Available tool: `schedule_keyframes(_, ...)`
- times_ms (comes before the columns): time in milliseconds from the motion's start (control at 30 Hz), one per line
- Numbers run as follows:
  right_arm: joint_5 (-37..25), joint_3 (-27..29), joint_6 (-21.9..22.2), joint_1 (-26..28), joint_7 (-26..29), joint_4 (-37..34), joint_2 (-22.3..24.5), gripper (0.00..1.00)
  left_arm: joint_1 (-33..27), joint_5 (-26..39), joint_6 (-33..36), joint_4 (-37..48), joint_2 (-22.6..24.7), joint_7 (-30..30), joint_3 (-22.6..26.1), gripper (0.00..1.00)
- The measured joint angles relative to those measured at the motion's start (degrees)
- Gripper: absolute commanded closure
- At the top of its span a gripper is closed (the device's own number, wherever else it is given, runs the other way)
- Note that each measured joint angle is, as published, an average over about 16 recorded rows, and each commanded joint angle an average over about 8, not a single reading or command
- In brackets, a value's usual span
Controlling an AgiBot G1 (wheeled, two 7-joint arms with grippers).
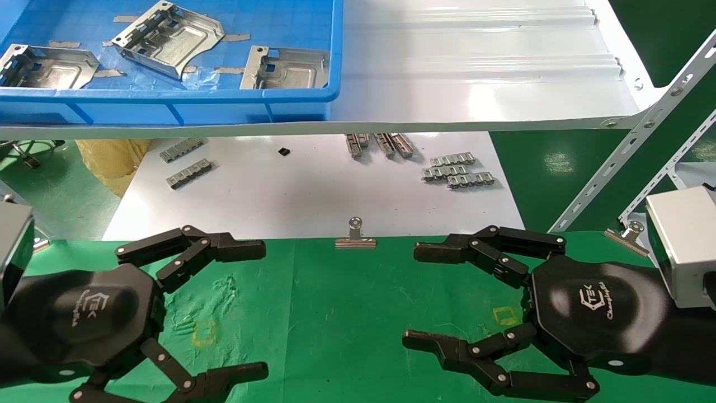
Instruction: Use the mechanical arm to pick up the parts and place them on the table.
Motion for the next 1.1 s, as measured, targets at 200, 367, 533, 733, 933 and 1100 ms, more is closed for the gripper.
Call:
schedule_keyframes(200, 0.00, 0.00, 0.00, 0.00, 0.00, 0.00, 0.00, 0.00, 0.00, 0.00, 0.00, 0.00, 0.00, 0.00, 0.00, 0.00)
schedule_keyframes(367, 0.00, 0.00, 0.00, 0.00, 0.00, 0.00, 0.00, 0.00, 0.00, 0.00, 0.00, 0.00, 0.00, 0.00, 0.00, 0.00)
schedule_keyframes(533, 0.00, 0.00, 0.00, 0.00, 0.00, 0.00, 0.00, 0.00, 0.00, 0.00, 0.00, 0.00, 0.00, 0.00, 0.00, 0.00)
schedule_keyframes(733, 0.00, 0.00, 0.00, 0.00, 0.00, 0.00, 0.00, 0.00, 0.00, 0.00, 0.00, 0.00, 0.00, 0.00, 0.00, 0.00)
schedule_keyframes(933, 0.00, 0.00, 0.00, 0.00, 0.00, 0.00, 0.00, 0.00, 0.00, 0.00, 0.00, 0.00, 0.00, 0.00, 0.00, 0.00)
schedule_keyframes(1100, 0.00, 0.00, 0.00, 0.00, 0.00, 0.00, 0.00, 0.29, 0.00, 0.00, 0.00, 0.00, 0.00, 0.00, 0.00, 0.00)
